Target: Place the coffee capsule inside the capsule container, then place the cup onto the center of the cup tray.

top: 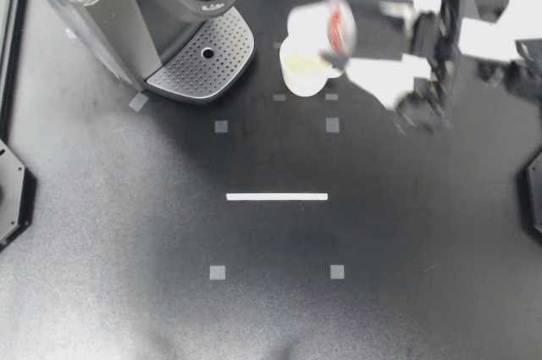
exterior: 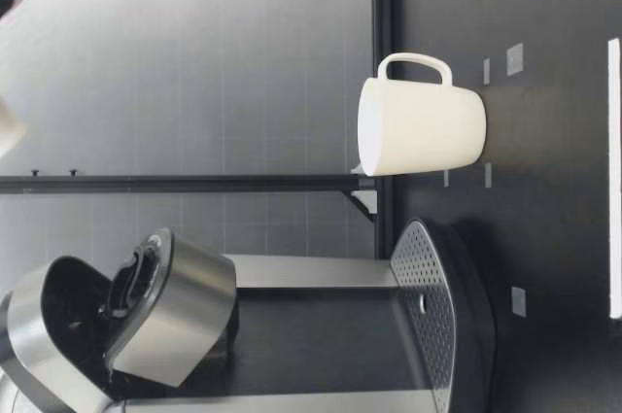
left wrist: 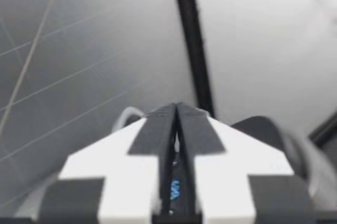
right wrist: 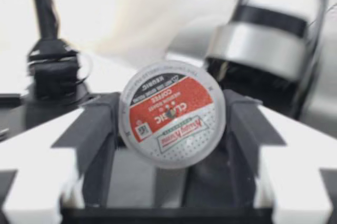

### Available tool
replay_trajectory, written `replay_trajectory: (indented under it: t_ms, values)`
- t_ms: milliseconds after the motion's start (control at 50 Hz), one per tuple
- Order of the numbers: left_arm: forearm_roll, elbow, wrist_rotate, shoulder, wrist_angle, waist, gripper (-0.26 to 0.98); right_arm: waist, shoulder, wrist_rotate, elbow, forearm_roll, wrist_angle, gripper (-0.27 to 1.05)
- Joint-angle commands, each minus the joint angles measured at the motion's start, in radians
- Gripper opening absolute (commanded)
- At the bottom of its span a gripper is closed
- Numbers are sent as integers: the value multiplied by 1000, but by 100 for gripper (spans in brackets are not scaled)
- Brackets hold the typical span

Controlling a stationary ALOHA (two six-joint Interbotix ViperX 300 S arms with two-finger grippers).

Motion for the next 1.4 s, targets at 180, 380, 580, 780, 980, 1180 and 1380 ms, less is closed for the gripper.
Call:
replay_trajectory:
  t_ms: [180, 380, 580, 780, 980, 1180, 1380]
  values:
    - [6, 49, -37, -67, -25, 2, 11, -40, 133, -72, -170, -2, -5, 53]
    - [9, 54, -35, -71, -25, 2, 11, -72, 244, -77, -241, 0, 15, 53]
    - [11, 55, -34, -74, -25, 2, 11, -83, 318, -81, -284, -2, 15, 53]
    - [11, 58, -34, -77, -25, 2, 11, -103, 356, -83, -308, -3, 15, 53]
    - [11, 60, -34, -77, -23, 2, 11, -107, 365, -83, -313, -3, 12, 53]
    - [11, 60, -34, -77, -25, 2, 11, -109, 380, -84, -324, -3, 12, 54]
    - [11, 66, -34, -77, -25, 2, 11, -114, 402, -83, -341, -5, 15, 54]
